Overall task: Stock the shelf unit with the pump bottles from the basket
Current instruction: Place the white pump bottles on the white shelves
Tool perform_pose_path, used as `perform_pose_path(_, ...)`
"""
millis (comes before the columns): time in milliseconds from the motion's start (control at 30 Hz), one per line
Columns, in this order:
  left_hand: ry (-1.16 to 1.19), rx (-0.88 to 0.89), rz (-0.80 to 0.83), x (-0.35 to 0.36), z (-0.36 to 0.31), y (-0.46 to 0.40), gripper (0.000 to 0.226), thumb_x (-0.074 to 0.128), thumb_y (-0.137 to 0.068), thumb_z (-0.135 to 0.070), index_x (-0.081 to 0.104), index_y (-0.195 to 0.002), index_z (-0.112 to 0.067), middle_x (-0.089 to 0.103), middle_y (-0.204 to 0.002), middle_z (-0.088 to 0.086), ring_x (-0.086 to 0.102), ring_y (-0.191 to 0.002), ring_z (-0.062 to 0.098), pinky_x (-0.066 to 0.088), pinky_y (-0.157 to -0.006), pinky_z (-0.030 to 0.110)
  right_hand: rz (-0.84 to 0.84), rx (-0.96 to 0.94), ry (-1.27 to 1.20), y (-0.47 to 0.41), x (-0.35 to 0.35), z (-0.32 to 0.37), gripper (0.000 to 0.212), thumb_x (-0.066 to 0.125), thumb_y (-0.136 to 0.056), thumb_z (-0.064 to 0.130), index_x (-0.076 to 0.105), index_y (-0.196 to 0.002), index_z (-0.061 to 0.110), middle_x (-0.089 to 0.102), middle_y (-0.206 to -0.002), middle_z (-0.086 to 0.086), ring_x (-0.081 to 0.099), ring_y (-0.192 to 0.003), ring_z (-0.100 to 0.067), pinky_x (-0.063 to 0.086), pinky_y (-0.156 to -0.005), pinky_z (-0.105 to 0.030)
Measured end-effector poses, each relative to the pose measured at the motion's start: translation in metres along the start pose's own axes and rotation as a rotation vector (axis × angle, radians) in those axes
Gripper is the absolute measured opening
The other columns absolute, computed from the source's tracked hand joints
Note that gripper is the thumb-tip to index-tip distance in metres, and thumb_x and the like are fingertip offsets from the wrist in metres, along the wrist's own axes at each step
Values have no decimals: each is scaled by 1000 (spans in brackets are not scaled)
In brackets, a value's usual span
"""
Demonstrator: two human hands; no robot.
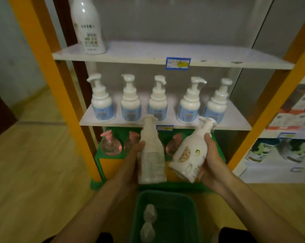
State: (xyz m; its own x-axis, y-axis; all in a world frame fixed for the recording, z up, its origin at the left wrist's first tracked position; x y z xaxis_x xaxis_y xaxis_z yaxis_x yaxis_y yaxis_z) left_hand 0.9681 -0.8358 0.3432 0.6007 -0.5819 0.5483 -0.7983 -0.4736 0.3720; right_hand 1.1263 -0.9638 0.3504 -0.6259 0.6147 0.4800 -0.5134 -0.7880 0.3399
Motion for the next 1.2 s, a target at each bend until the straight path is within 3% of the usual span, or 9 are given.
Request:
perform_pose_path(100,13,90,25,1,-6,-16,42,51,-81,-50,71,-87,-14,73,-73,11,70,-63,25,55,-53,35,24,51,-111,-9,6,-9,59,61,-68,69,74,-101,22,73,-97,-12,71,-84,-26,55,-72,-41)
perform_pose_path(167,5,103,38,2,-6,-26,45,50,-82,-53,76,-77,-16,73,-74,12,70,-63,25,55,-53,35,47,51,-139,-19,3,-17,59,65,-67,68,73,-103,22,70,-99,-11,68,-86,-24,52,-78,-43)
perform_pose_path(233,-23,122,33,-1,-8,-33,46,49,-82,-55,77,-78,-19,73,-79,12,71,-69,26,56,-55,36,46,52,-102,-26,5,-21,60,66,-70,67,70,-110,22,70,-104,-10,67,-90,-24,51,-81,-45)
perform_pose_path(367,-14,154,56,-4,-13,-34,50,41,-89,-55,77,-81,-21,75,-83,11,73,-74,25,57,-56,34,120,118,-157,-34,21,-14,48,66,-72,60,75,-98,21,73,-99,-13,71,-88,-29,51,-81,-48)
perform_pose_path(533,32,204,69,-6,-17,-34,36,49,-84,-50,76,-87,-26,76,-88,6,73,-80,22,57,-59,34,168,97,-245,-34,26,-1,32,54,-85,35,60,-110,15,69,-93,-11,68,-87,-26,55,-74,-44)
perform_pose_path(700,69,178,42,-8,-11,-36,41,65,-72,-44,65,-108,-23,75,-92,10,73,-82,27,57,-60,40,159,13,-122,-31,24,8,45,66,-80,36,61,-118,14,72,-108,-13,69,-101,-29,58,-73,-46)
perform_pose_path(800,75,184,18,-10,-10,-36,36,67,-66,-46,72,-93,-24,75,-89,10,73,-81,28,57,-60,41,114,-38,-45,-29,20,13,58,68,-75,39,56,-125,14,72,-107,-13,71,-97,-28,59,-69,-42)
perform_pose_path(867,76,180,6,-10,-9,-37,40,66,-63,-47,70,-94,-22,75,-86,10,73,-78,27,56,-58,39,99,-42,-32,-27,18,14,62,69,-73,42,55,-127,15,72,-105,-13,71,-93,-27,58,-67,-41)
perform_pose_path(1200,100,114,42,-6,-3,-42,37,62,-67,-53,77,-75,-21,73,-77,7,72,-69,22,55,-55,33,84,-28,-6,-28,17,7,65,70,-70,46,54,-126,18,72,-106,-14,71,-93,-29,56,-69,-42)
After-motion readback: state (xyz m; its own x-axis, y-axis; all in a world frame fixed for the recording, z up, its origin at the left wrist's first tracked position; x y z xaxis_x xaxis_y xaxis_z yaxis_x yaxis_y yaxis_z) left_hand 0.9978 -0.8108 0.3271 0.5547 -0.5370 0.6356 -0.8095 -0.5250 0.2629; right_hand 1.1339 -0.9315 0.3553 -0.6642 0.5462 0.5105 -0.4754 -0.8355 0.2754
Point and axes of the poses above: each hand's wrist, its own y-axis away from the middle knuckle, its own x-axis out of the palm, z = x × y, the point moved 5 cm from there along -y, towards the middle knuckle
